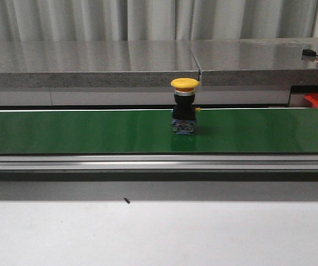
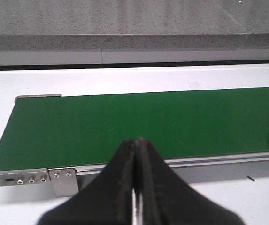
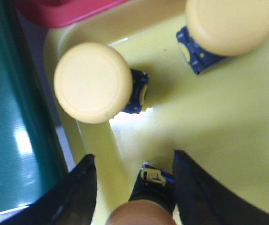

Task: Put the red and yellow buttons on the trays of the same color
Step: 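Carry the yellow button into the yellow tray and release it, then move the right gripper back over the second yellow button on the belt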

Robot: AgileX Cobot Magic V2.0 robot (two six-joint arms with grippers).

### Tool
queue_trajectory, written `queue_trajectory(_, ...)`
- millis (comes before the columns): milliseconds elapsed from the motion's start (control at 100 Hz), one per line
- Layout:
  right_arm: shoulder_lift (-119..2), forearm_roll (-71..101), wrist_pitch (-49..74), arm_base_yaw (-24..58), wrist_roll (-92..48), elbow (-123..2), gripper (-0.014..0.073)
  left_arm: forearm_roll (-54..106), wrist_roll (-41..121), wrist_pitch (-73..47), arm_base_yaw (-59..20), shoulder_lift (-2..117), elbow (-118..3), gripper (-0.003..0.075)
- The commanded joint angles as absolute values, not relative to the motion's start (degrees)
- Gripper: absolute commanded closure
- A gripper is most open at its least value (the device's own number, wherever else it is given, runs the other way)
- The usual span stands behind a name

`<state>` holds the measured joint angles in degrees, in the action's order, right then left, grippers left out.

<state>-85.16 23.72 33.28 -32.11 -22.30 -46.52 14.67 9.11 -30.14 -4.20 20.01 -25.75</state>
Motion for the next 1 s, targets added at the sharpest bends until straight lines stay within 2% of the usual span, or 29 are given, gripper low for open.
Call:
queue_trajectory(0, -81.29, 24.31, 31.8, -32.48, -22.25, -48.33, 0.0208, 15.66, 9.1, -26.17, -4.7, 20.3, -27.34, 0.0741)
queue_trajectory(140, -77.09, 25.38, 32.9, -31.3, -22.75, -49.86, 0.0208, 15.66, 9.1, -26.17, -4.7, 20.3, -27.34, 0.0741)
queue_trajectory(330, -71.52, 25.38, 35.4, -24.46, -25.95, -53.17, 0.0198, 15.66, 9.1, -26.17, -4.7, 20.3, -27.34, 0.0741)
queue_trajectory(380, -70.39, 25.38, 35.31, -22.21, -26.85, -53.48, 0.016, 15.66, 9.1, -26.17, -4.7, 20.3, -27.34, 0.0741)
queue_trajectory(530, -68.97, 25.38, 35.83, -17.8, -28.06, -53.78, -0.0023, 15.66, 9.1, -26.17, -4.7, 20.3, -27.34, 0.0741)
queue_trajectory(600, -68.97, 25.38, 36.78, -16.1, -28.06, -53.78, -0.007, 15.66, 9.1, -26.17, -4.7, 20.3, -27.34, 0.0741)
queue_trajectory(990, -70.08, 25.38, 36.16, -0.8, -30.65, -53.79, -0.007, 15.66, 9.1, -26.17, -4.7, 20.3, -27.34, 0.0741)
